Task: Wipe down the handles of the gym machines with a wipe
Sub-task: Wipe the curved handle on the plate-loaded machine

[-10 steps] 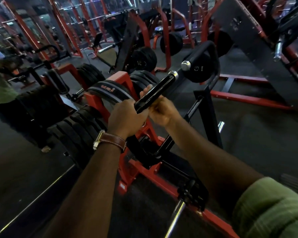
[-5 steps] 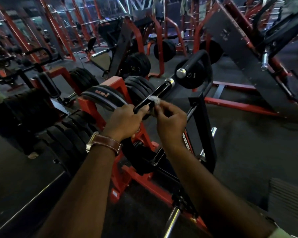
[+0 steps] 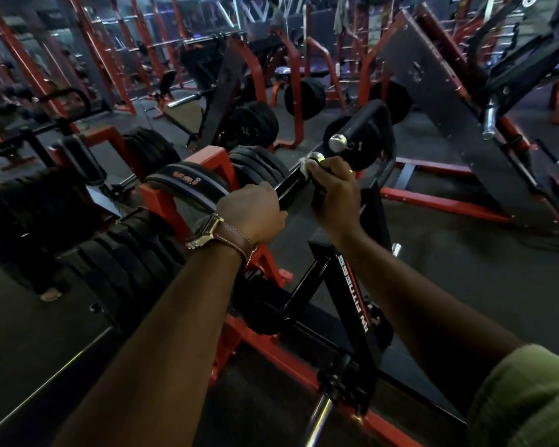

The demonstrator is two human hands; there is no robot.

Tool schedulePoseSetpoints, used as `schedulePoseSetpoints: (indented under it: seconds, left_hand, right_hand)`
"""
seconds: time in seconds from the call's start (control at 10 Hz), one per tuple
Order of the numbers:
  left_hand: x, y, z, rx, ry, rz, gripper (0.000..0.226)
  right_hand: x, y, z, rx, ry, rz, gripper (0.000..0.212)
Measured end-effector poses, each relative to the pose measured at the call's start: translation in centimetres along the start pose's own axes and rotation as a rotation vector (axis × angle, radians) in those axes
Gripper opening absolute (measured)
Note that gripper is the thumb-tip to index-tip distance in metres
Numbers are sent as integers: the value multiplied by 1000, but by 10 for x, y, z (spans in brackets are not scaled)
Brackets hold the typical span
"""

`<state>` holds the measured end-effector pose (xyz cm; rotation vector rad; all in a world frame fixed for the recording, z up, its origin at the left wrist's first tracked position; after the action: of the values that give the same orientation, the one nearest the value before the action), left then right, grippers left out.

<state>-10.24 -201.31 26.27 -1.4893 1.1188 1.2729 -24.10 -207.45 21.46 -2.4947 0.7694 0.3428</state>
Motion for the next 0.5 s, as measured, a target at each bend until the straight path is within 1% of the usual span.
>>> schedulePoseSetpoints:
  seconds: [0.1, 0.2, 0.3, 0.4, 0.5]
  left_hand:
    - [-2, 4, -2, 5, 12, -9, 47]
    - [-4, 7, -4, 15, 26, -25, 45]
    - [-3, 6, -5, 24, 22, -9, 44]
    - [-2, 5, -4, 33, 16, 3, 43]
    - [-2, 6, -5, 30, 5, 9, 41]
  right_hand:
    - [-3, 10, -14, -3, 3, -4, 36]
    - [-1, 31, -51, 140, -54, 50, 27]
    - [4, 29, -65, 100, -96, -39, 23]
    - [6, 19, -46, 3, -58, -145, 15]
    - [10, 21, -50, 9, -69, -196, 17]
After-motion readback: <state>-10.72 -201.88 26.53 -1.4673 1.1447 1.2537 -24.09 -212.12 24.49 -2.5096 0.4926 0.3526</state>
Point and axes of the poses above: each hand's wrist, its own z-axis away from the middle knuckle, its own x-axis out of the palm, y = z × x, the point moved 6 cm from there along -z, towards the middle knuckle, and after that the axes turned 12 degrees about -x, right-handed, at the moved point
